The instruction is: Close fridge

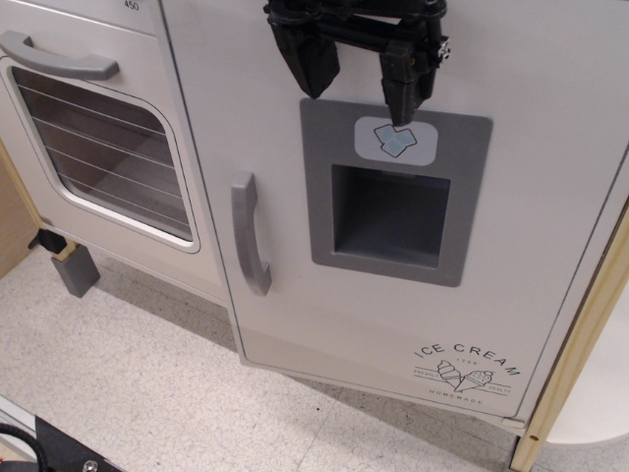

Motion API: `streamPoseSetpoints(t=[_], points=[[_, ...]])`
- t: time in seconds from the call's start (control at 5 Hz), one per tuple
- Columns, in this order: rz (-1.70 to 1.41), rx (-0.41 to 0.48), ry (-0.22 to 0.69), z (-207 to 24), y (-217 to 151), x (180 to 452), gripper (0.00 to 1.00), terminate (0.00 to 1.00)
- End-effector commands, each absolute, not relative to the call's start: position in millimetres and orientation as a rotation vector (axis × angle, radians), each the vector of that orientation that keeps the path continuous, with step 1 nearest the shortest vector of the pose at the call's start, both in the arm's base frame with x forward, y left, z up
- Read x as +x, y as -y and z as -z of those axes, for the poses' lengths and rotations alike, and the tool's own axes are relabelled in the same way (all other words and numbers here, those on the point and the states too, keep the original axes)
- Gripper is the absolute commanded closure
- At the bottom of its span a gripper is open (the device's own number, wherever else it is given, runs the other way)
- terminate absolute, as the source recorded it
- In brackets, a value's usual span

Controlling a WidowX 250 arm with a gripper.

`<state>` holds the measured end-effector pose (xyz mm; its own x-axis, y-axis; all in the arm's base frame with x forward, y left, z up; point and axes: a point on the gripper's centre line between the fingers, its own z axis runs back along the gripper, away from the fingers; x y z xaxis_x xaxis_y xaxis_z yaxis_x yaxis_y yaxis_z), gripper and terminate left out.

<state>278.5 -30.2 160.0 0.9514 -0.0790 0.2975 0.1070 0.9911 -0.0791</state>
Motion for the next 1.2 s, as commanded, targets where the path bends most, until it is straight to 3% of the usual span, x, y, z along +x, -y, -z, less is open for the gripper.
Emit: streamPoseSetpoints(t=[0.0,0.8,1.0], points=[[0.046,-0.08,0.437,-176.9,9.2,303.0,0.0,0.0],[-0.043,-0.077,0.49,-186.0,-9.2,315.3,0.0,0.0],[-0.022,-0.052,0.437,-190.2,-8.7,305.9,0.0,0.0]])
